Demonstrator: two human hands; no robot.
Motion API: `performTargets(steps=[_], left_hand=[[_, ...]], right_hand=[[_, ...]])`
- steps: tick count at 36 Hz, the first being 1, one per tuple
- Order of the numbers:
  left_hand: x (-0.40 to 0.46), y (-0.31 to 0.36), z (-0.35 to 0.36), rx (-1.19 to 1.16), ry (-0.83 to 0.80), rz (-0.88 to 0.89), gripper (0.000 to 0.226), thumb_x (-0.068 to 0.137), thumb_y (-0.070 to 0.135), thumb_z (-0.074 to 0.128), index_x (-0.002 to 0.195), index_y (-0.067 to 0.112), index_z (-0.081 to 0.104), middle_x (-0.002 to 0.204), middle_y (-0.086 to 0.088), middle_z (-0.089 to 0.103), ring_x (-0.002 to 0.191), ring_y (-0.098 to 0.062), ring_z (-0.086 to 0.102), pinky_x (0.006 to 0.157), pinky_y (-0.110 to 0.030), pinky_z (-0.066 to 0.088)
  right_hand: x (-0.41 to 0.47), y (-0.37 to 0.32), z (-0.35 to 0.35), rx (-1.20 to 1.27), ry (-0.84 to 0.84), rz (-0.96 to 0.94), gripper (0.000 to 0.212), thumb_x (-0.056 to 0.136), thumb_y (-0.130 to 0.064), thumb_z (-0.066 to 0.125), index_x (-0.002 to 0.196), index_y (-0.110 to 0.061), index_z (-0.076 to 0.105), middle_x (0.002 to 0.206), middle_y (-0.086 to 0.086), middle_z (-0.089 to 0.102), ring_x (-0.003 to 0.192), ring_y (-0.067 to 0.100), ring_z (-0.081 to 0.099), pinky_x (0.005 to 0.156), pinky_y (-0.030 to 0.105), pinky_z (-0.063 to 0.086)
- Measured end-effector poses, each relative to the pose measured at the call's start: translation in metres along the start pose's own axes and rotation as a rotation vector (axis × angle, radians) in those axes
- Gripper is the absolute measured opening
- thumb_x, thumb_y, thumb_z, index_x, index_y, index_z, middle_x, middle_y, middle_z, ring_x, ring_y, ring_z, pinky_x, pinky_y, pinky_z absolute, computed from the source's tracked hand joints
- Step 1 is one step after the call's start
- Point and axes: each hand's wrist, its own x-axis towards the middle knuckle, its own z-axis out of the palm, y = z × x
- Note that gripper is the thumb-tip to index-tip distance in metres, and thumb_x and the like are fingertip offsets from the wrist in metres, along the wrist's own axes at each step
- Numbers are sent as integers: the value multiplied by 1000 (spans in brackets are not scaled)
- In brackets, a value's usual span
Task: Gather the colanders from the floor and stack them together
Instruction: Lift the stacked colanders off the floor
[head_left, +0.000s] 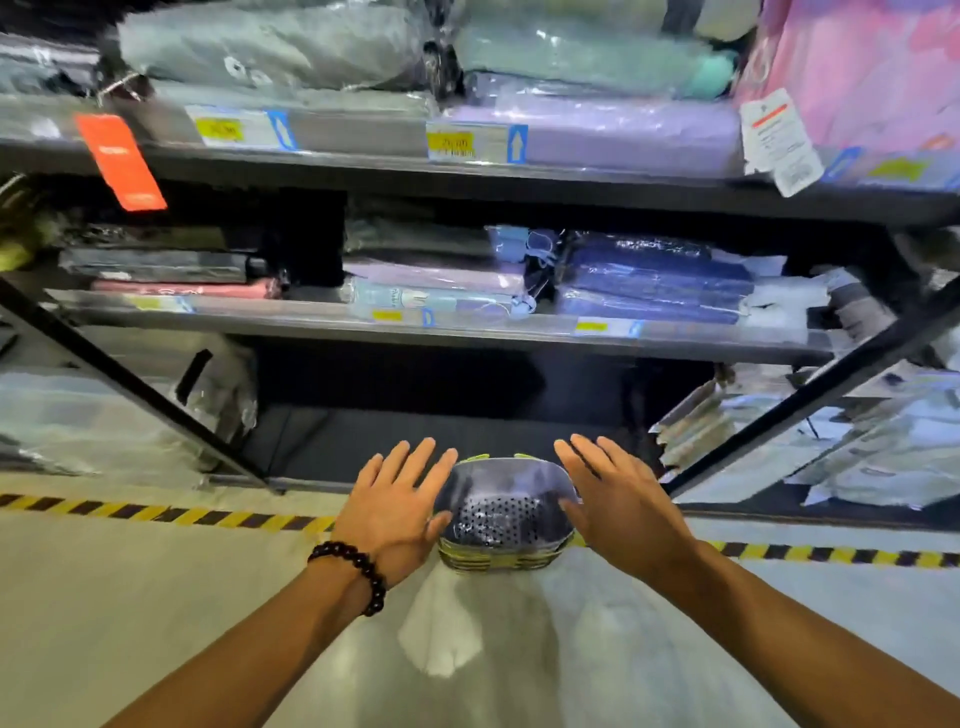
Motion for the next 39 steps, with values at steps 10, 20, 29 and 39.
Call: performTargets(steps=[10,20,29,39], left_hand=[[-10,2,200,-60,-34,-5,76,89,52,54,156,30,24,159,-10,33,139,-36,37,108,-50,37],[-10,-47,406,-20,102,-212,98,84,52,65,159,22,8,163,-9,22,141,-30,34,105,-49,43],[-7,-61,549,53,30,-273,92,86,52,66,157,15,21,162,-12,25,139,-37,37,102,-54,44],[8,-55,612,105,-8,-273,87,84,60,62,150,13,29,155,-13,38,137,-35,41,102,-52,45]], right_hand=[[-17,18,205,21,-53,73,60,91,-46,60,147,-27,49,151,7,49,125,35,55,93,48,54],[-54,67,433,167,48,164,50,78,-38,81,123,-23,64,137,13,51,107,34,67,78,44,60],[-27,104,589,141,199,38,46,90,-36,71,131,-16,61,137,23,53,110,39,58,84,50,57],[-25,122,614,207,240,76,66,91,-43,66,143,-8,48,145,18,53,131,36,50,104,51,48]])
